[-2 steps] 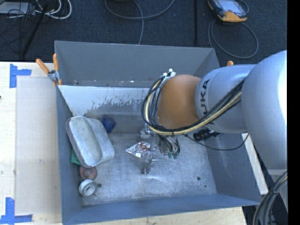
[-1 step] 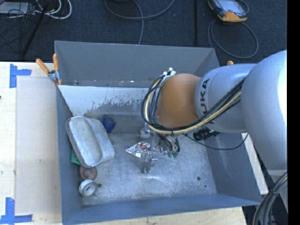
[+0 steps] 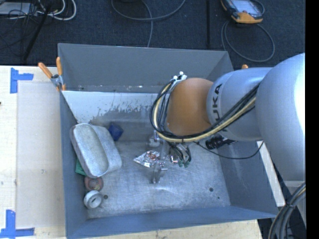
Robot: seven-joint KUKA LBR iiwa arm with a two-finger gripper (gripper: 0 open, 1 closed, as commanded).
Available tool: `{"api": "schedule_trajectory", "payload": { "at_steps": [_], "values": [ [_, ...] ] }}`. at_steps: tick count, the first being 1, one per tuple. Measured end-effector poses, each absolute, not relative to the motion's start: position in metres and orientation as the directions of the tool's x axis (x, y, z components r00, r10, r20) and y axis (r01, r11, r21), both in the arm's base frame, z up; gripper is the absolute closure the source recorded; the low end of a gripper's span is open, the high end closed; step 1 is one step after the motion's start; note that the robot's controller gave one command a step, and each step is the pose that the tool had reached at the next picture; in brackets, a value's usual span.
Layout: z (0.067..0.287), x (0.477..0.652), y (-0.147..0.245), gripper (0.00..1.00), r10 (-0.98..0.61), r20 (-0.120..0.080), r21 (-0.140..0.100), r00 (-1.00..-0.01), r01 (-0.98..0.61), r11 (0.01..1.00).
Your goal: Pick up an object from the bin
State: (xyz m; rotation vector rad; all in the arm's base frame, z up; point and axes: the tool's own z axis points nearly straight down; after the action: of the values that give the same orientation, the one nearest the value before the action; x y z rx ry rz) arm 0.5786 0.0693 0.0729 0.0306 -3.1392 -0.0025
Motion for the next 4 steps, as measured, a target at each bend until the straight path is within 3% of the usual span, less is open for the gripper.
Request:
{"api": "schedule_trajectory", "payload": {
  "at_steps": [2,3,4],
  "values": [
    [0.073,0.579,0.070,0.00,-0.012,0.003,0.001,-1.000,-0.012,1.000],
    [0.076,0.580,0.070,1.00,-0.011,0.000,0.002,-1.000,-0.011,1.000],
    [0.139,0.582,0.070,1.00,-0.009,-0.006,0.002,-1.000,-0.009,1.000]
  ]
}}
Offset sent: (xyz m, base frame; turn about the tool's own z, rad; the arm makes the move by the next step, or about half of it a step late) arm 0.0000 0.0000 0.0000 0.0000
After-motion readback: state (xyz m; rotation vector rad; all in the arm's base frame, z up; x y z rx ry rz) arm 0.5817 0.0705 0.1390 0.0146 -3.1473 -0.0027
